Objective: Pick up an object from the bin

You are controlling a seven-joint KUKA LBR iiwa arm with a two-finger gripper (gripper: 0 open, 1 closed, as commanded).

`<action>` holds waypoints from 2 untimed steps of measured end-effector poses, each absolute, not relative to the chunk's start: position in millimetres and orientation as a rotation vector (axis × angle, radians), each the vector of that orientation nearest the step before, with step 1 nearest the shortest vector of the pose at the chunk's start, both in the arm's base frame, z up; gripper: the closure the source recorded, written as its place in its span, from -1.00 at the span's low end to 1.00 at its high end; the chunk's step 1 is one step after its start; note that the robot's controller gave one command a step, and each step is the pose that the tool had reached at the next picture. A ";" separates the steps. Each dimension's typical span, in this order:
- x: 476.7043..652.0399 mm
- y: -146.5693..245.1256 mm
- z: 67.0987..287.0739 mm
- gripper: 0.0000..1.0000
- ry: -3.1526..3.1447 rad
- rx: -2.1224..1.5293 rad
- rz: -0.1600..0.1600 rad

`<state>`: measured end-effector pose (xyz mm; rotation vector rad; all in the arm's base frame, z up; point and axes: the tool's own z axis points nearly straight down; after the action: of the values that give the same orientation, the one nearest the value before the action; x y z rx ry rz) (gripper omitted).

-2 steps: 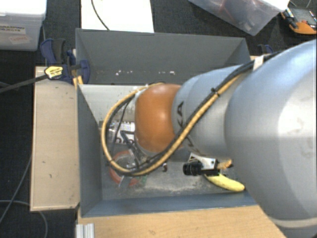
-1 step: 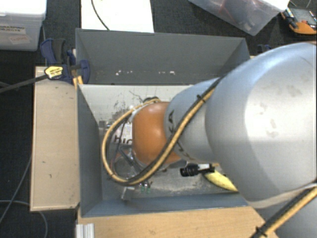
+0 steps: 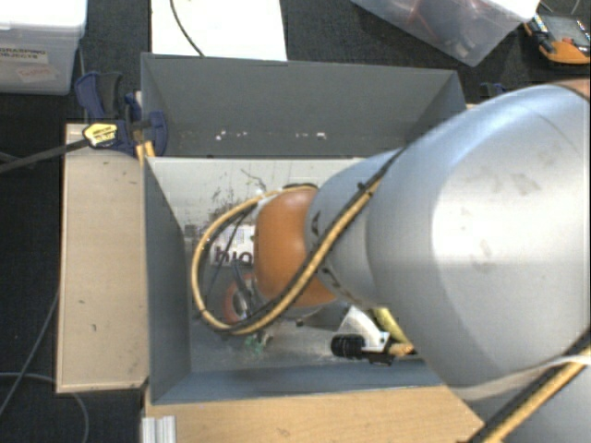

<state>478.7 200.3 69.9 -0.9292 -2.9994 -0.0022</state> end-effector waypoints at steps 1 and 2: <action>478.8 200.3 69.9 1.00 -2.999 -0.930 -0.002; 478.4 200.1 74.7 1.00 -2.999 -0.932 -0.002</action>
Offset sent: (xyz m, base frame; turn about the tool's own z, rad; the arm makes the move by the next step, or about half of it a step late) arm 0.0000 0.0000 0.0144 0.0007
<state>478.4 200.1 74.7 -0.9316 -2.9990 -0.0023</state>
